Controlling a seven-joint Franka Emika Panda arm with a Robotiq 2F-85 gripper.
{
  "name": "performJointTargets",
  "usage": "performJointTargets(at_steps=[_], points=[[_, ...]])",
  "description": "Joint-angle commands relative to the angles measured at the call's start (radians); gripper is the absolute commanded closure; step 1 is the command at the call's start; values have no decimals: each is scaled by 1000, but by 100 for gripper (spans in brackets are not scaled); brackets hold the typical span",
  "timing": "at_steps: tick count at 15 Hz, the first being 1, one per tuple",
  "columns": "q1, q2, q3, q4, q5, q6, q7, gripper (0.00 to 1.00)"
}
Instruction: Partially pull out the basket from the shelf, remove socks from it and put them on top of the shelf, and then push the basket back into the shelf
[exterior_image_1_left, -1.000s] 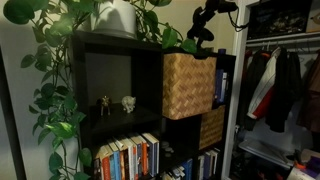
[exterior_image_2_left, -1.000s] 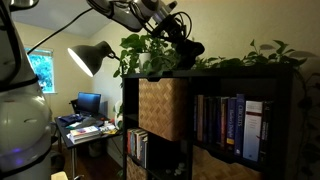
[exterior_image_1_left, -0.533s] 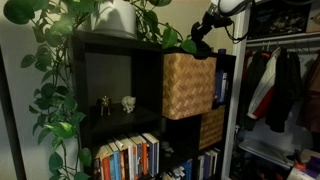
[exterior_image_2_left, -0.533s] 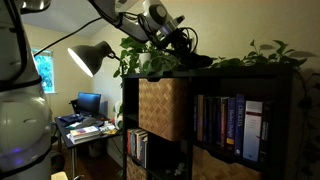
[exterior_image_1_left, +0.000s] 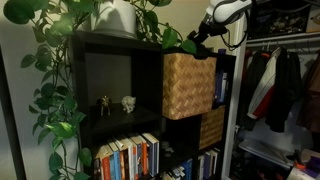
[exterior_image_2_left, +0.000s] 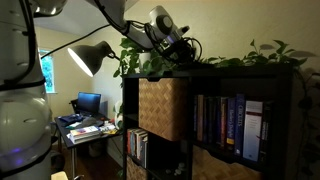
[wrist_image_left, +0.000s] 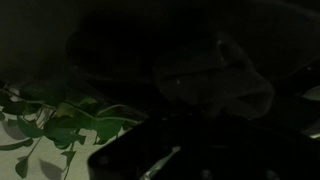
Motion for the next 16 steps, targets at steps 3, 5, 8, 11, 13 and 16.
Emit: performJointTargets(at_steps=[3,5,8,11,13,16], points=[[24,-10,-6,43,22,-64,-31,55],[32,-17,-6,59,37,-100,-42,42],[43,-24,-5,82,63,-168,-56,23],[53,-35,-1,110,75,-250,-63,5],[61,-45,1,126,76,-289,-70,0],[74,-64,5,144,96,-356,-93,0]])
